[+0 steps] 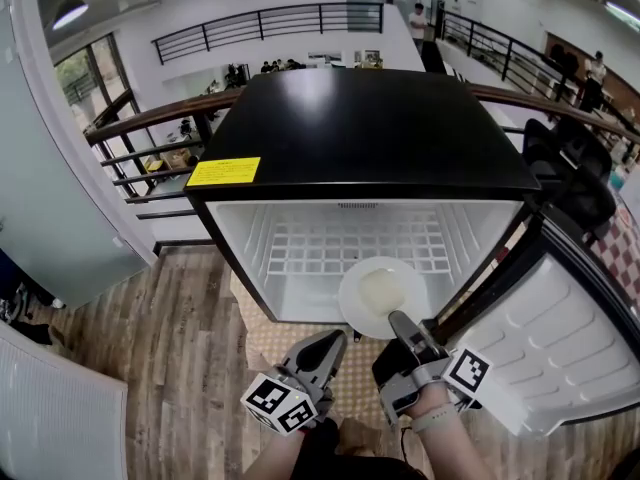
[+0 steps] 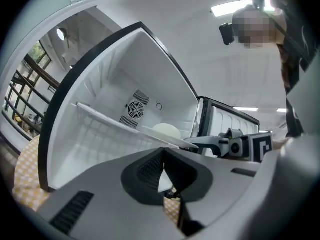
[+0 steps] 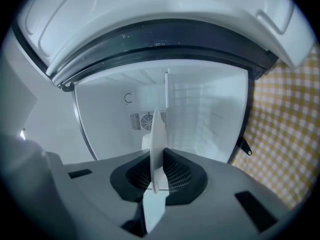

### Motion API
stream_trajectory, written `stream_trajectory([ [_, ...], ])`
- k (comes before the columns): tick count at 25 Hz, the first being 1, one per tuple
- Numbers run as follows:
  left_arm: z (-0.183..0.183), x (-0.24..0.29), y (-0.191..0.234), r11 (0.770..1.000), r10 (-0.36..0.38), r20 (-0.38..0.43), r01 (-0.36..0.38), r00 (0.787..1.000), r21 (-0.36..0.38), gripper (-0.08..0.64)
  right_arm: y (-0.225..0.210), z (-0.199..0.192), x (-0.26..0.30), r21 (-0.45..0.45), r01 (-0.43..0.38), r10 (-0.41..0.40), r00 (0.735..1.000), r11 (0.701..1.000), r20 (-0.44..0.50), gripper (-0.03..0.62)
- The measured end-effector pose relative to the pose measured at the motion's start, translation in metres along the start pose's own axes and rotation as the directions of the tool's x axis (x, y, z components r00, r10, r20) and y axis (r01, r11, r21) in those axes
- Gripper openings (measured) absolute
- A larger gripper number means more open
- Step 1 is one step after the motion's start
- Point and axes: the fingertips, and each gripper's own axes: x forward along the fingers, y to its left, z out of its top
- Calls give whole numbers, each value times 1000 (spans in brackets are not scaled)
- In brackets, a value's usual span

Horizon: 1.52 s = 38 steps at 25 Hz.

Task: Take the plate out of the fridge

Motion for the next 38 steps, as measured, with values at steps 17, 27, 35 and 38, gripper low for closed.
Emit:
stream_trajectory([
  [17,-4,-39,-32,992,118,31,-119,992,32,9,-6,-23,-57,3,9,-8,996,1000,-88,54],
  [27,-15,-57,-59,989,139,44,-140,989,44,9,-16,-34,-92,13,22,-20,992,1000,-121,54],
  [35,-18,-72,-78,985,157,56,-160,986,58,9,-22,-41,-119,15,22,-19,990,1000,-140,54],
  [38,-20,-79,-86,984,166,56,-169,985,59,9,-24,-45,-127,14,23,-21,989,1000,-149,54],
])
